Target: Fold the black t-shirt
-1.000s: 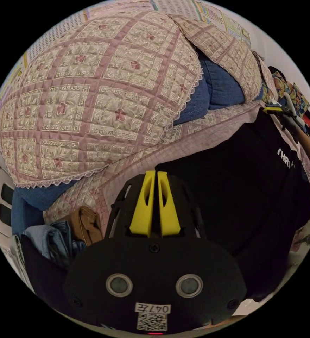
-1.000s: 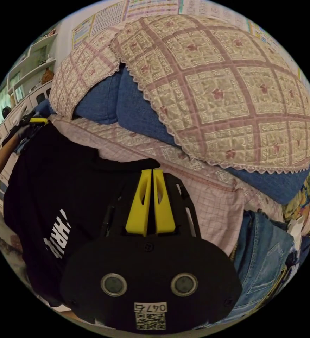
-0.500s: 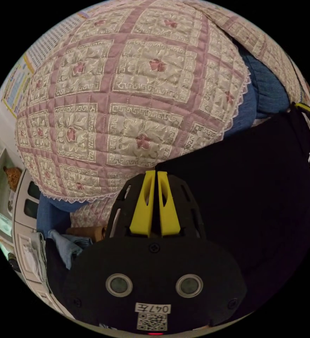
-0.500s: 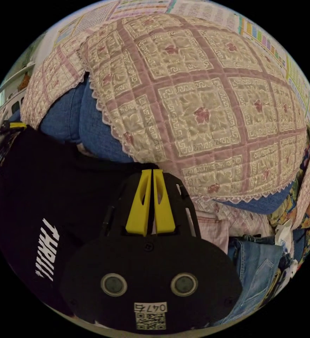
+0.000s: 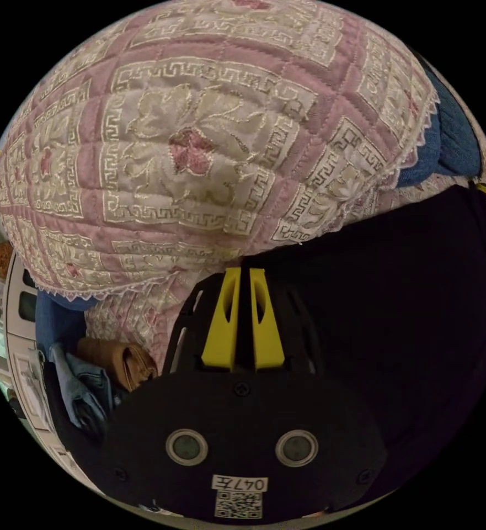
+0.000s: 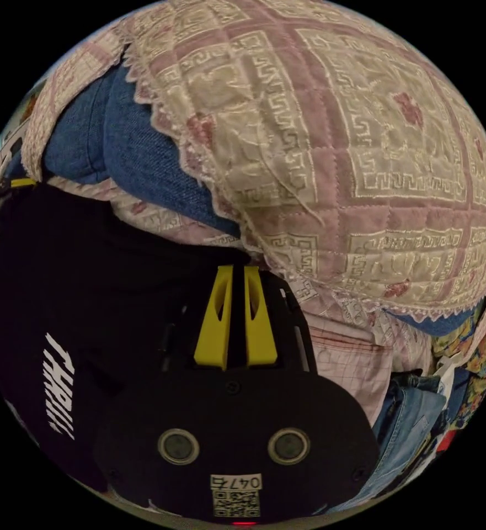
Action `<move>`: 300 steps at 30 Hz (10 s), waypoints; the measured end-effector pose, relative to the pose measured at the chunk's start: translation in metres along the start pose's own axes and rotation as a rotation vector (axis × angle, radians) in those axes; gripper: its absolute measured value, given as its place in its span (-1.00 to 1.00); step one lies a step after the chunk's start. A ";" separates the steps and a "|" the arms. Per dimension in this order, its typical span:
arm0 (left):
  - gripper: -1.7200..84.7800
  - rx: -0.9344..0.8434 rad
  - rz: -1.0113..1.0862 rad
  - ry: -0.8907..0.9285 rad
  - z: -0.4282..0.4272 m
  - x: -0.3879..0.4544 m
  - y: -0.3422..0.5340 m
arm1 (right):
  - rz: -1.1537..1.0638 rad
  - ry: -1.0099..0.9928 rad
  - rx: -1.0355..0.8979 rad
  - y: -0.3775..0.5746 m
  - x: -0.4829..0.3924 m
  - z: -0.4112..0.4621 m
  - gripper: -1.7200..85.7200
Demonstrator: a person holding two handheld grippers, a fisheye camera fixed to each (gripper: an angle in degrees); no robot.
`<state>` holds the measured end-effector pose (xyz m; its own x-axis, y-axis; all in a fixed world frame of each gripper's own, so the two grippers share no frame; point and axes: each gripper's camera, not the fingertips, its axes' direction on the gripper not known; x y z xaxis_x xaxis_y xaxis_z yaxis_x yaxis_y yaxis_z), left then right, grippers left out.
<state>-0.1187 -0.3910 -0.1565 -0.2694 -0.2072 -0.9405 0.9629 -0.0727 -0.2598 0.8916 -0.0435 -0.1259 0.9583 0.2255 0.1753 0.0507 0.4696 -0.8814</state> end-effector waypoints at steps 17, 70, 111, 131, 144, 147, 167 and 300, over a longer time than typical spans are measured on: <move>-0.68 0.489 -0.254 0.310 -0.253 -0.210 0.341 | 0.244 -0.186 0.367 0.280 0.098 -0.180 -0.80; -0.98 0.656 -0.585 0.569 -0.525 -0.372 0.887 | 0.527 -0.589 0.509 0.750 0.043 -0.187 -0.99; -0.83 -0.031 -0.153 0.019 -0.158 -0.161 0.188 | -0.041 -0.927 0.475 0.524 -0.230 0.098 -0.97; -0.73 0.088 -0.208 0.268 -0.057 -0.150 0.098 | -0.023 -1.026 0.475 0.461 -0.197 0.166 -0.98; -0.84 0.197 0.470 0.152 -0.057 0.025 0.121 | -0.002 -1.110 0.482 0.422 -0.169 0.204 -0.98; -0.78 0.217 0.389 0.262 -0.060 0.004 0.121 | -0.002 -1.113 0.479 0.416 -0.165 0.211 -0.98; -0.96 0.161 -0.329 0.697 0.040 -0.186 0.045 | 0.019 -1.142 0.486 0.393 -0.147 0.247 -0.99; -0.71 0.217 0.333 1.192 -0.604 0.559 0.335 | -0.221 -0.831 0.602 1.037 0.024 -0.141 -0.99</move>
<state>0.0624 0.0581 -0.9019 0.2756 0.7542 -0.5960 0.9287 -0.3689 -0.0375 1.0071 0.3291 -1.0977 0.4381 0.4910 0.7530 -0.1652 0.8674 -0.4695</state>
